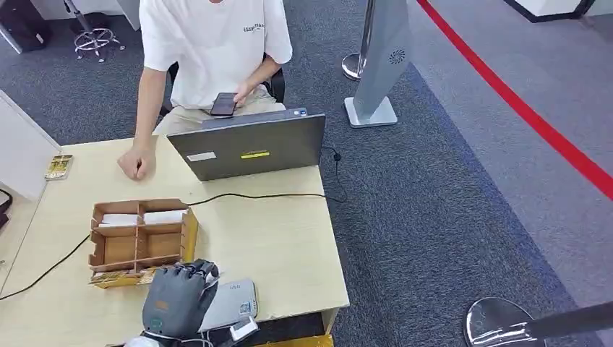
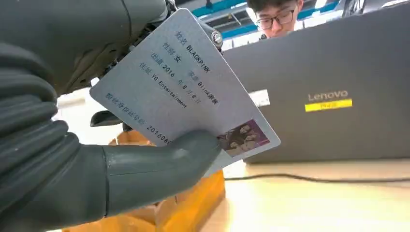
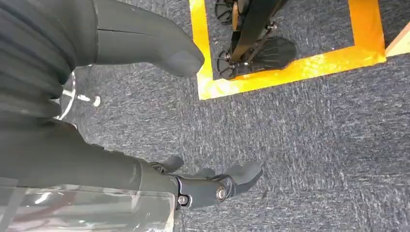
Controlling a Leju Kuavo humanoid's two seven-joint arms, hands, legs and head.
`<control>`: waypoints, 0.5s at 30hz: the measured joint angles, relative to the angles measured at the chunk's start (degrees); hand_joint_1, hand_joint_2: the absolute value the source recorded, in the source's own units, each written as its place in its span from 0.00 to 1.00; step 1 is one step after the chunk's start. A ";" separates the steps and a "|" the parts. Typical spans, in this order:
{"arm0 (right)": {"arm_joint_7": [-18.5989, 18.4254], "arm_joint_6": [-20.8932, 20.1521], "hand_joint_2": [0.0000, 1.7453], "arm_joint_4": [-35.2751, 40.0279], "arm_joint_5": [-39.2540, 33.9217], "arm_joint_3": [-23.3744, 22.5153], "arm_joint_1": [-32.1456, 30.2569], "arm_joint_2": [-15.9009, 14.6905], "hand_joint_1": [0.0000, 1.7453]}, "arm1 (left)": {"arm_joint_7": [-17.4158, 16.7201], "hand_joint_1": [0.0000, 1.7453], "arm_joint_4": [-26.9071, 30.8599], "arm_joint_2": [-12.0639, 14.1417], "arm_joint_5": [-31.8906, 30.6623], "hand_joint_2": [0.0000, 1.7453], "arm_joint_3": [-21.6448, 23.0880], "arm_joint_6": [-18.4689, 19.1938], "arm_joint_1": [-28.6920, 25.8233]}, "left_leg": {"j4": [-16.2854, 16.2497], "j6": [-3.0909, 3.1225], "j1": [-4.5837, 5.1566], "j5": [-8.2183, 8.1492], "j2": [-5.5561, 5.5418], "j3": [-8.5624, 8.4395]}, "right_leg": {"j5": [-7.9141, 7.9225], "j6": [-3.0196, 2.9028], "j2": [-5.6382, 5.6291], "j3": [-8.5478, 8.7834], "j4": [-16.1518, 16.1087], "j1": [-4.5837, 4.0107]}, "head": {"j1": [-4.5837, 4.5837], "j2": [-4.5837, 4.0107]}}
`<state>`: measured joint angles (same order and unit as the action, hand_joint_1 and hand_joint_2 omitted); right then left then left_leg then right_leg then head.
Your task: Pass the card to the sensor for recognition and then transmit it.
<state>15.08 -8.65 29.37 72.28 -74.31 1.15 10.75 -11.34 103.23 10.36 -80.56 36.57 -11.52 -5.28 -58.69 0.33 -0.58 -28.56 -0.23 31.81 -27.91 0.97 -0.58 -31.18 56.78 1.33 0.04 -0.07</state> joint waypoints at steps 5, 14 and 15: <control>0.07 0.24 1.00 -0.81 -0.02 0.00 0.19 0.00 0.00 | -0.06 1.00 -1.90 -0.35 0.56 1.00 -0.41 -0.15 -0.65 | 0.00 0.00 -0.01 0.00 -0.01 0.00 | 0.00 0.00 0.02 0.00 0.00 0.00 | 0.00 0.00; 0.07 0.70 1.00 -1.27 0.07 0.20 0.26 0.00 0.00 | -0.26 1.00 -3.95 -0.52 2.08 1.00 -0.83 0.00 -0.79 | 0.00 0.00 -0.01 0.00 -0.01 0.00 | 0.00 0.00 0.01 0.00 0.00 0.00 | 0.00 0.00; 0.07 0.70 1.00 -1.29 0.07 0.22 0.28 0.00 0.00 | -0.33 1.00 -4.22 -0.52 2.27 1.00 -0.83 0.02 -0.82 | 0.00 0.00 0.00 0.00 -0.01 0.00 | 0.00 0.00 0.01 0.00 0.00 0.00 | 0.00 0.00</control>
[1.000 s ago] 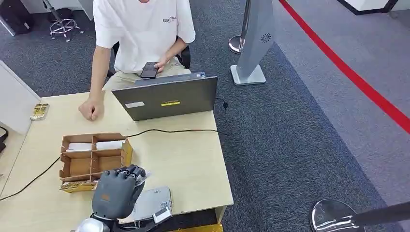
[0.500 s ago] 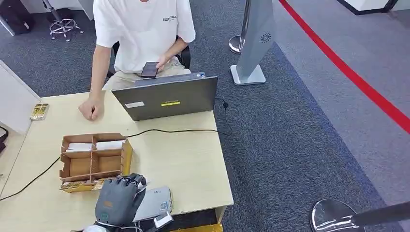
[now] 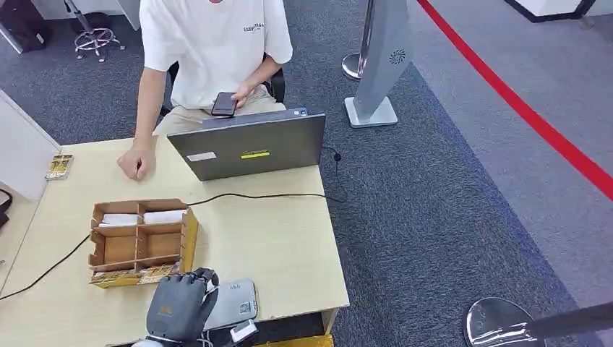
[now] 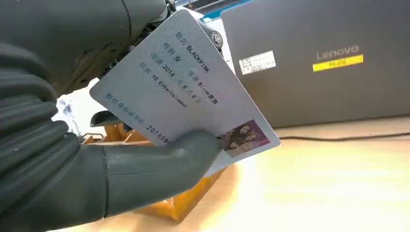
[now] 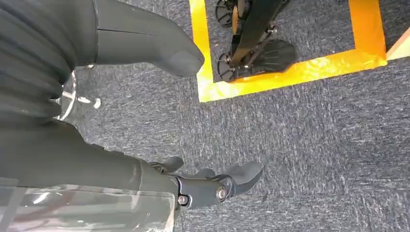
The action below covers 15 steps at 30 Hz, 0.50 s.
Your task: Pass the card to the sensor for recognition and then transmit it.
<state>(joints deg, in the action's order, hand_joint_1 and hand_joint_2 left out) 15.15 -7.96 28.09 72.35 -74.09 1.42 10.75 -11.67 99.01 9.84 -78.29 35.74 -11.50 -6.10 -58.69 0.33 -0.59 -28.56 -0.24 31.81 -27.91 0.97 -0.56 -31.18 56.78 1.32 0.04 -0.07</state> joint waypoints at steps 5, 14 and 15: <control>0.04 0.07 1.00 -0.22 0.00 0.13 0.06 0.00 0.00 | -0.33 1.00 -0.96 0.02 0.55 1.00 0.00 0.02 -0.16 | 0.00 0.00 0.00 0.00 0.00 0.00 | 0.00 0.00 0.00 0.00 0.00 0.00 | 0.00 0.00; 0.07 0.07 1.00 -0.42 0.00 0.37 0.07 0.00 0.00 | -0.90 1.00 -2.03 0.13 1.79 1.00 0.00 0.33 -0.42 | 0.00 0.00 0.00 0.00 0.00 0.00 | 0.00 0.00 0.00 0.00 0.00 0.00 | 0.00 0.00; 0.07 0.07 1.00 -0.42 0.00 0.42 0.06 0.00 0.00 | -0.92 1.00 -2.12 0.20 2.10 1.00 0.00 0.35 -0.54 | 0.00 0.00 0.00 0.00 0.00 0.00 | 0.00 0.00 0.00 0.00 0.00 0.00 | 0.00 0.00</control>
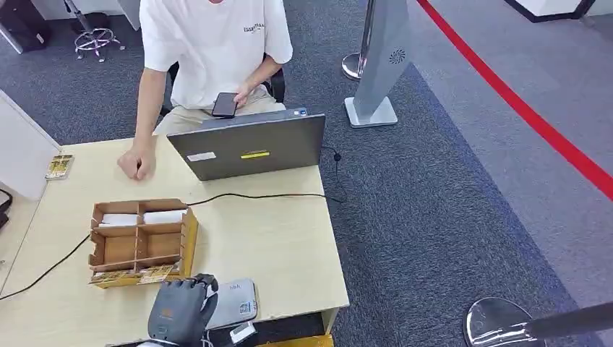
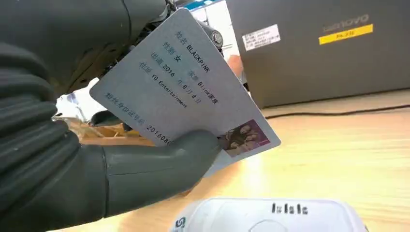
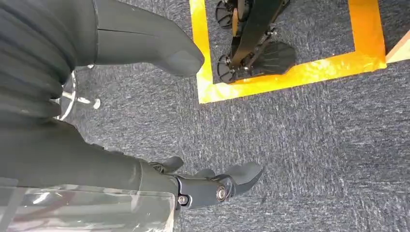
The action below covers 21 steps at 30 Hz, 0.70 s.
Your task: Pass the card to the sensor for recognition and then transmit it.
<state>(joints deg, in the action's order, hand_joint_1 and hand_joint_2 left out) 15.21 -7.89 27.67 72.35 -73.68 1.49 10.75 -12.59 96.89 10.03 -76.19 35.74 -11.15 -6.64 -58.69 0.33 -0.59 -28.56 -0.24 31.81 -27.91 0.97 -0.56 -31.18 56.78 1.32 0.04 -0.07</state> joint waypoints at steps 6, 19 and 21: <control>0.02 0.00 1.00 0.00 0.02 0.15 0.01 0.00 0.00 | -0.39 1.00 -0.74 0.39 2.25 1.00 0.02 0.37 -0.71 | 0.00 0.00 0.00 0.00 0.00 0.00 | 0.00 0.00 0.00 0.00 0.00 0.00 | 0.00 0.00; 0.37 0.11 1.00 -0.24 0.07 0.46 0.02 0.00 0.00 | -2.05 1.00 -2.08 1.97 6.23 1.00 0.63 0.35 -1.63 | 0.00 0.00 0.00 0.00 0.00 0.00 | 0.00 0.00 0.00 0.00 0.00 0.00 | 0.00 0.00; 0.46 0.28 1.00 -0.35 0.07 0.55 0.03 0.00 0.00 | -2.47 1.00 -2.08 2.23 6.69 1.00 0.94 0.31 -1.63 | 0.00 0.00 0.00 0.00 0.00 0.00 | 0.00 0.00 0.00 0.01 0.00 0.00 | 0.00 0.00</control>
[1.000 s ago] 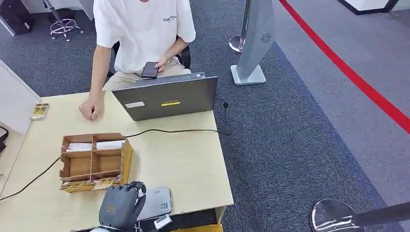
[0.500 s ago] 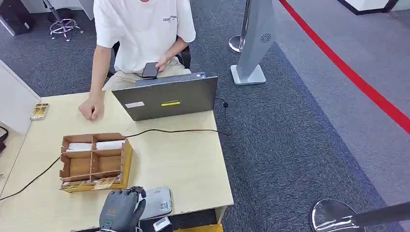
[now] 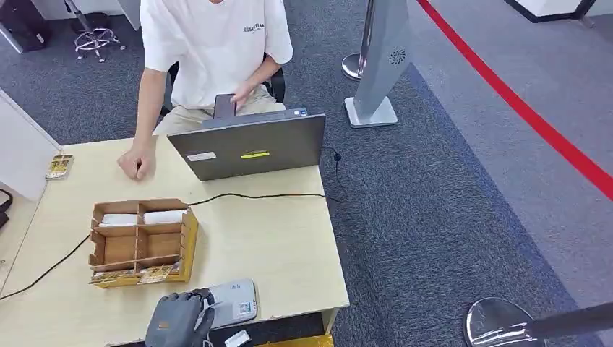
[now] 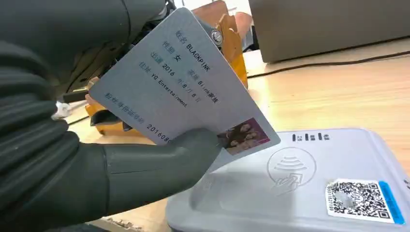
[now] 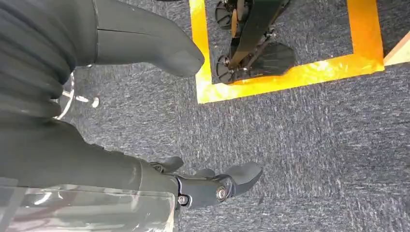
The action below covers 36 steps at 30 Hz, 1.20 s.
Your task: Pass the card to the sensor for recognition and then transmit it.
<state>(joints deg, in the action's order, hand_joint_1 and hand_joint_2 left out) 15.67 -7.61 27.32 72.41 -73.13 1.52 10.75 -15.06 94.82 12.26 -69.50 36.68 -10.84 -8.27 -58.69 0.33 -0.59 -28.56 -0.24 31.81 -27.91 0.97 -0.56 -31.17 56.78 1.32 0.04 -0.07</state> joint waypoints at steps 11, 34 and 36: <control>0.04 0.66 1.00 -0.28 0.00 0.24 -0.01 0.00 0.00 | -2.14 1.00 0.02 0.33 0.02 1.00 0.17 -0.22 0.12 | 0.00 0.00 0.00 0.00 0.00 -0.02 | 0.00 0.00 0.00 0.01 0.00 0.00 | 0.00 0.00; 0.17 1.27 1.00 -1.07 0.96 1.33 -0.14 -0.22 0.00 | -1.73 1.00 9.66 -2.14 -13.16 1.00 -8.50 4.06 11.15 | 0.00 -0.04 -0.02 0.12 -0.11 0.00 | 0.05 -0.01 0.11 0.00 0.02 -0.01 | 0.00 0.00; 0.39 1.92 1.00 -1.59 0.96 1.49 0.01 -0.44 0.00 | -1.00 1.00 10.18 -1.60 -12.85 1.00 -10.09 5.64 15.73 | 0.00 -0.04 -0.02 0.17 -0.15 0.01 | 0.09 -0.06 0.17 0.03 0.06 -0.01 | -0.02 0.00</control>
<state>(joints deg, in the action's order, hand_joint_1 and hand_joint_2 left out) 16.07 -5.68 25.73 73.37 -71.65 1.52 10.32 -16.06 105.00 10.66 -82.36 26.58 -5.20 7.46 -58.69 0.29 -0.61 -28.39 -0.39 31.82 -27.82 0.91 -0.39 -31.14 56.84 1.31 0.02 -0.07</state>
